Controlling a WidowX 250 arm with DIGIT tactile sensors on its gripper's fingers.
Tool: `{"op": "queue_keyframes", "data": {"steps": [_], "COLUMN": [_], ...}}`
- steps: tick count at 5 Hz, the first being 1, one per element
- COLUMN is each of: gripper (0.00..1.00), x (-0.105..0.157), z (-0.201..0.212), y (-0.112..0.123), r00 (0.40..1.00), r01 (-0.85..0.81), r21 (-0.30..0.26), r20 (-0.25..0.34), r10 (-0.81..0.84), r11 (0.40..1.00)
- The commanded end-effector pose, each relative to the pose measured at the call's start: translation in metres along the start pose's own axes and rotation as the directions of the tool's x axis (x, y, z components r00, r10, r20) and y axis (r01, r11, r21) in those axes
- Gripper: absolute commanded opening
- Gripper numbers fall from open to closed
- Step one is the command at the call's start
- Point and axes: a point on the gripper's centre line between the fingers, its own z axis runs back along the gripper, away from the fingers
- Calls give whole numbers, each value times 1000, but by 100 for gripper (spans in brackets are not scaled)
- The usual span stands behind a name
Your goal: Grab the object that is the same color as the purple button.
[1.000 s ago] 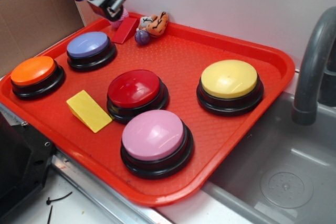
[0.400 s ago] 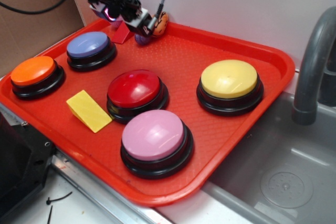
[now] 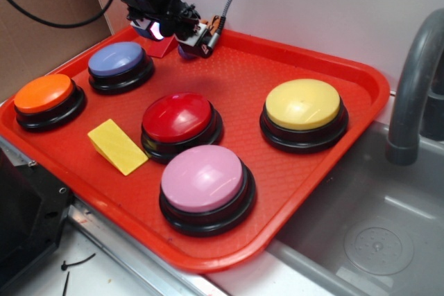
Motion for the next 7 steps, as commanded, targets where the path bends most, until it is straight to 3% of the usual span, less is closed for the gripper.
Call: {"op": "queue_keyframes", "data": {"steps": [1, 3, 4, 6, 7], "gripper": [100, 100, 0, 0, 0], "x": [27, 27, 25, 21, 23], "z": [-20, -40, -37, -24, -2], "y": [11, 19, 19, 22, 20], "r00": [1000, 1000, 1000, 1000, 995], "r01": [-7, -15, -21, -21, -53], "r21": [62, 66, 79, 73, 33], "r20": [21, -13, -4, -13, -82], "r10": [5, 16, 21, 22, 55], "r11": [998, 998, 997, 997, 998]}}
